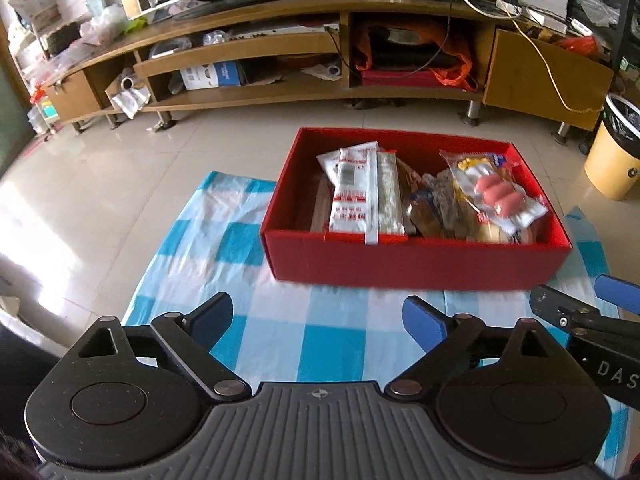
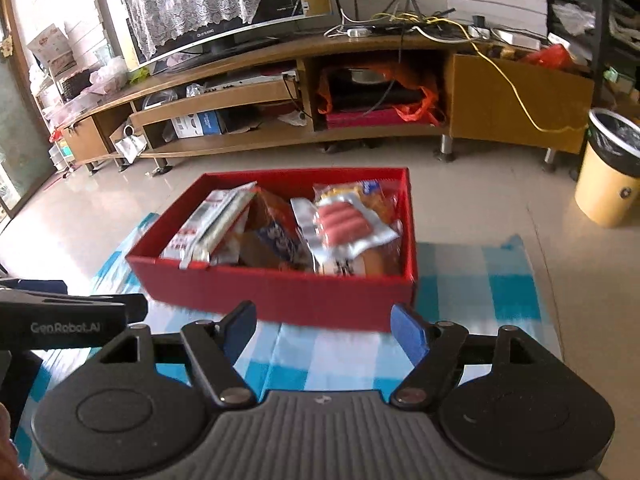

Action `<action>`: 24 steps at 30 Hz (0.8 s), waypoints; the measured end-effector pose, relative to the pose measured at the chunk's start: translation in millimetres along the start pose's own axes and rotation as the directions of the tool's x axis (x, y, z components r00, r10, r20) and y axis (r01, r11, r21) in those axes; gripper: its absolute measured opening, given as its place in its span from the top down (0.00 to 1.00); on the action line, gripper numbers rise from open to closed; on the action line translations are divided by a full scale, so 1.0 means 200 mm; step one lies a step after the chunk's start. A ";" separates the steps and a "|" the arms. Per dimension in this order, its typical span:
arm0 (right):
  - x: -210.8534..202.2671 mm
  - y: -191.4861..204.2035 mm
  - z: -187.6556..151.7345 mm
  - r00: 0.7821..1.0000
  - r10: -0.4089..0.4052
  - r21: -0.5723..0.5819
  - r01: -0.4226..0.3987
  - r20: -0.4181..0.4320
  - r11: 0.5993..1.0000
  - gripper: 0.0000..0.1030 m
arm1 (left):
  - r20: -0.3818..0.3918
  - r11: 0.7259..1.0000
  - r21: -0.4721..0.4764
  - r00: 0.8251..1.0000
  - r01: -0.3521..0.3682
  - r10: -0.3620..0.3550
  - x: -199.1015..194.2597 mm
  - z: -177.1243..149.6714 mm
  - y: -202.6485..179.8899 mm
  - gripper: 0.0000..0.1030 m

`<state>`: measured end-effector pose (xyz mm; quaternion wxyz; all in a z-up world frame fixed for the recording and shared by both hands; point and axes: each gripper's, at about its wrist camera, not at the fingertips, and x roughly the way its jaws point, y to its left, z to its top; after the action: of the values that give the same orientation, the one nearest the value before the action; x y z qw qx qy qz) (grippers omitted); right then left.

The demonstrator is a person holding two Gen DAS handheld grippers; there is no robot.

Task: Organize snacks

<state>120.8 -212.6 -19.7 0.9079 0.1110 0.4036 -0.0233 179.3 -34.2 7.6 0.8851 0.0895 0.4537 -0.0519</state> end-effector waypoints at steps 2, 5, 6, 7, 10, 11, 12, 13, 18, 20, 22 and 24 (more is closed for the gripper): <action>-0.04 0.00 -0.03 1.000 -0.001 0.007 0.001 -0.005 1.000 0.31 | -0.001 1.000 0.003 1.000 -0.001 0.001 -0.02 -0.04 0.00 0.08; -0.10 -0.01 -0.08 1.000 -0.001 0.010 0.001 -0.002 1.000 0.31 | -0.003 1.000 0.010 1.000 0.000 0.000 -0.05 -0.09 -0.02 0.08; -0.12 0.00 -0.10 1.000 0.000 0.012 0.000 -0.001 1.000 0.30 | -0.003 1.000 0.016 1.000 -0.002 0.002 -0.06 -0.11 -0.02 0.08; -0.13 0.00 -0.11 1.000 0.001 0.013 -0.001 -0.001 1.000 0.30 | -0.002 1.000 0.020 1.000 -0.002 0.002 -0.07 -0.13 -0.03 0.08; -0.18 0.01 -0.15 1.000 0.008 0.017 -0.008 -0.003 1.000 0.30 | -0.001 0.999 0.033 1.000 0.000 0.000 -0.10 -0.18 -0.05 0.08; -0.19 0.02 -0.17 1.000 0.009 0.016 -0.009 -0.004 1.000 0.30 | -0.002 0.999 0.039 1.000 0.000 0.000 -0.11 -0.20 -0.06 0.08; -0.21 0.02 -0.19 1.000 0.012 0.016 -0.011 -0.006 1.000 0.29 | 0.000 0.999 0.044 1.000 -0.001 0.001 -0.13 -0.22 -0.06 0.08; -0.22 0.03 -0.20 1.000 0.015 0.017 -0.015 -0.008 1.000 0.29 | 0.006 0.999 0.049 1.000 -0.005 0.005 -0.14 -0.23 -0.07 0.08; -0.30 0.04 -0.25 1.000 0.029 0.021 -0.029 0.005 0.999 0.29 | 0.055 0.997 0.067 0.998 -0.024 0.021 -0.24 -0.28 -0.09 0.06; -0.33 0.05 -0.26 0.999 0.028 0.022 -0.028 0.018 0.999 0.29 | 0.069 0.998 0.064 0.998 -0.020 0.015 -0.27 -0.30 -0.08 0.06; -0.37 0.05 -0.28 0.999 0.036 0.031 -0.036 0.026 0.999 0.29 | 0.074 0.999 0.054 0.997 -0.005 0.001 -0.30 -0.32 -0.07 0.06; -0.40 0.05 -0.29 0.999 0.039 0.036 -0.040 0.031 0.999 0.29 | 0.084 0.999 0.049 0.996 0.004 -0.008 -0.32 -0.34 -0.07 0.06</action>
<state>26.7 -194.0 3.2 0.9121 0.1351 0.3869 -0.0143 85.9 -32.5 20.4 0.9007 0.1074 0.4151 -0.0693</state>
